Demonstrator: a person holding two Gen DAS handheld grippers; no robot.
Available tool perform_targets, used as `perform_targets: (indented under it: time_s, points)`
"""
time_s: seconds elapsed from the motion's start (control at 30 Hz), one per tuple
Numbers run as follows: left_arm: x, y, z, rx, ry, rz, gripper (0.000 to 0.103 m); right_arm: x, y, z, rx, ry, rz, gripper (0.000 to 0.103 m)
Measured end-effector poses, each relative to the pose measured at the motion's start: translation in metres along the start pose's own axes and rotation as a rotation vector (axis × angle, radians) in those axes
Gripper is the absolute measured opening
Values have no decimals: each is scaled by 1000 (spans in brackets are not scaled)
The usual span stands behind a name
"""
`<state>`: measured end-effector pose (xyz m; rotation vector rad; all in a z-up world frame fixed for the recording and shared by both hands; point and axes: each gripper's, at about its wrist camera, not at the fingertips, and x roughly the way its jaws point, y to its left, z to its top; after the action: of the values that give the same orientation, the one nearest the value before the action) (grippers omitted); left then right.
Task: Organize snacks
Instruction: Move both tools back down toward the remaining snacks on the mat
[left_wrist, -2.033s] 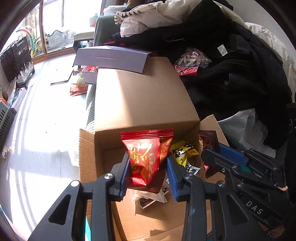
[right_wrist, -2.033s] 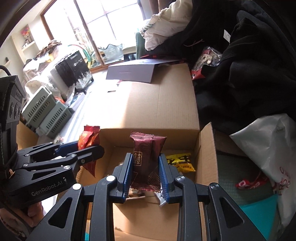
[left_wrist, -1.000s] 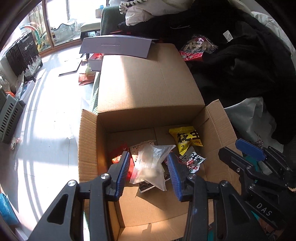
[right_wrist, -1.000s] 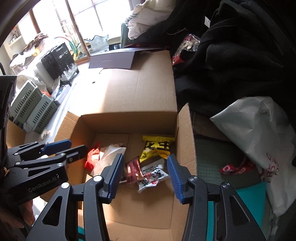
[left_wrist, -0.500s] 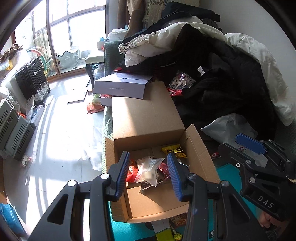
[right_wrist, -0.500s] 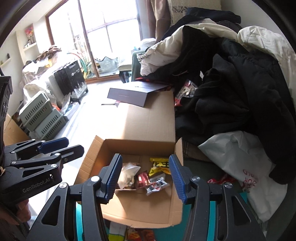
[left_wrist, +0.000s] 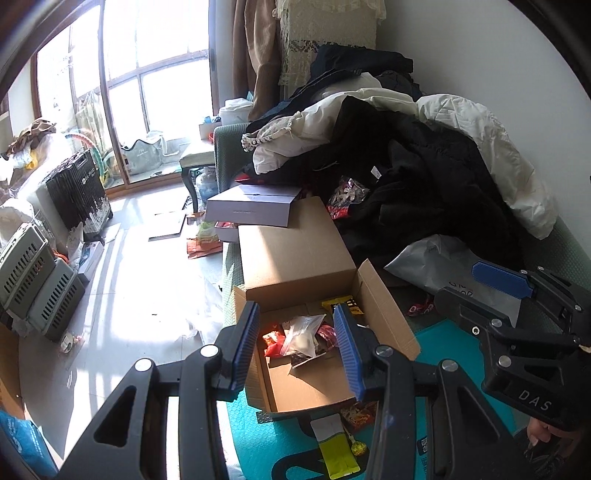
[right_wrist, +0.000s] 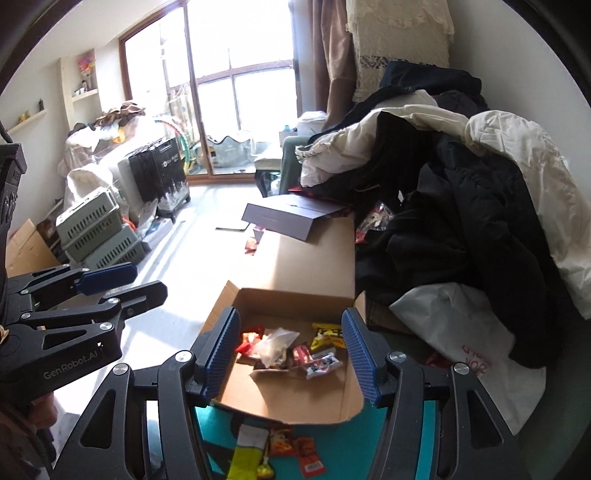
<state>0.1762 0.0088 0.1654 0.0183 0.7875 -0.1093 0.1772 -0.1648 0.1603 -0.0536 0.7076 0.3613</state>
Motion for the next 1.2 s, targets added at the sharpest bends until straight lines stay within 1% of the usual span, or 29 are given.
perform_targets:
  time_s: [0.13,0.3,0.43,0.67,0.83,1.03,1.2]
  points:
    - [-12,-1,-16,4,7,0,41,-13,7,-11,0,-3,-4,58]
    - [-21,0,-44,-1,30,-12,41,-21,14,-29,-4,5,-7,58]
    - [-16,1,-70,-6,78,-14,41,-22,17,-51,18,24,19,58]
    - [0,4,-112,-32,157,-13,41,-4,21,-96,24,116,58,58]
    - [18,0,-146,-36,228,-28,41,14,23,-134,30,213,82,58]
    - [37,0,-182,-91,315,-53,41,32,23,-174,46,305,122,58]
    - [46,2,-203,-139,378,-55,41,42,23,-194,45,347,132,58]
